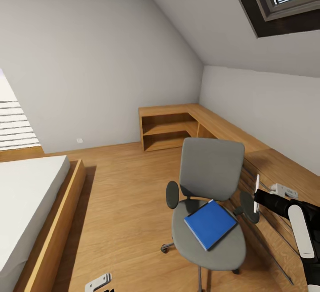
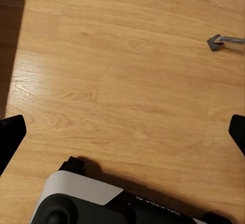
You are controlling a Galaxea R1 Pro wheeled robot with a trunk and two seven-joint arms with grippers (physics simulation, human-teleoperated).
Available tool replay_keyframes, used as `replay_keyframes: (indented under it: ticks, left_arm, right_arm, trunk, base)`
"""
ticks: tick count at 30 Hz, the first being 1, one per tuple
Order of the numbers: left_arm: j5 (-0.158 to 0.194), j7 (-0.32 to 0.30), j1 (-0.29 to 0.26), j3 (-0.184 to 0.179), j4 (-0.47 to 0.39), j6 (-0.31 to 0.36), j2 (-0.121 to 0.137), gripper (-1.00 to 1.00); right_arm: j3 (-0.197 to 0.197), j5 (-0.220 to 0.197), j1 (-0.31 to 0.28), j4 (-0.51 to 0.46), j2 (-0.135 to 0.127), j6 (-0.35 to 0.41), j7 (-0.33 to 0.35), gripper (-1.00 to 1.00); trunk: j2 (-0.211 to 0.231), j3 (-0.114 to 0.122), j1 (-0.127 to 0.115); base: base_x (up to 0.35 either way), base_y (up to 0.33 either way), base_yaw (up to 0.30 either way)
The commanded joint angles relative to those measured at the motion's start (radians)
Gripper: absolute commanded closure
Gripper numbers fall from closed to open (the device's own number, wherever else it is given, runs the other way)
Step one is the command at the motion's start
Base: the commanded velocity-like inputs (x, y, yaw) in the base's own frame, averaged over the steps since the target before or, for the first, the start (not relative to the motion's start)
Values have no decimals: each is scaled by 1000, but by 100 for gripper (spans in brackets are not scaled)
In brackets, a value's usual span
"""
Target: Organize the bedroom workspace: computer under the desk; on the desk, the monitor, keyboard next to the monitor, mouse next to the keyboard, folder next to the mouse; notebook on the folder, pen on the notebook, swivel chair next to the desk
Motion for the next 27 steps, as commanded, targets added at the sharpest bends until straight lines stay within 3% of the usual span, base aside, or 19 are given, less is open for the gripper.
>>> replay_keyframes:
  ticks: [1, 5, 11, 16, 20, 27]
  left_arm:
    - [8, 8, -1, -2, -1, 0, 0, -100]
    - [8, 8, -1, -11, 2, -8, 0, -100]
    - [9, 11, -1, -33, 3, -78, 2, -100]
    - [9, 9, -1, -37, 27, -153, 4, -100]
    - [10, 7, -1, -40, 63, -162, 4, -100]
    - [9, 6, -1, -39, 81, -166, 5, -100]
  right_arm:
    - [-1, -8, -1, -1, 0, 3, -6, 100]
    - [-3, -6, 0, -6, 0, 1, -11, 100]
    - [-5, -5, 1, -6, -1, 3, -15, 100]
    - [-6, -6, 1, -5, -2, 11, -14, 100]
    - [-6, -4, 1, -5, -4, 11, -14, 100]
    - [-6, 25, 5, -2, -14, 10, -11, 100]
  trunk:
    - [6, 2, -4]
    - [34, 14, -19]
    - [76, 33, -42]
    - [111, 49, -61]
    - [139, 62, -77]
    - [139, 64, -77]
  base:
    - [0, 0, 0]
    - [0, 0, 0]
    - [0, 0, -61]
    - [0, 0, -237]
    - [0, 0, -275]
    - [0, 0, -294]
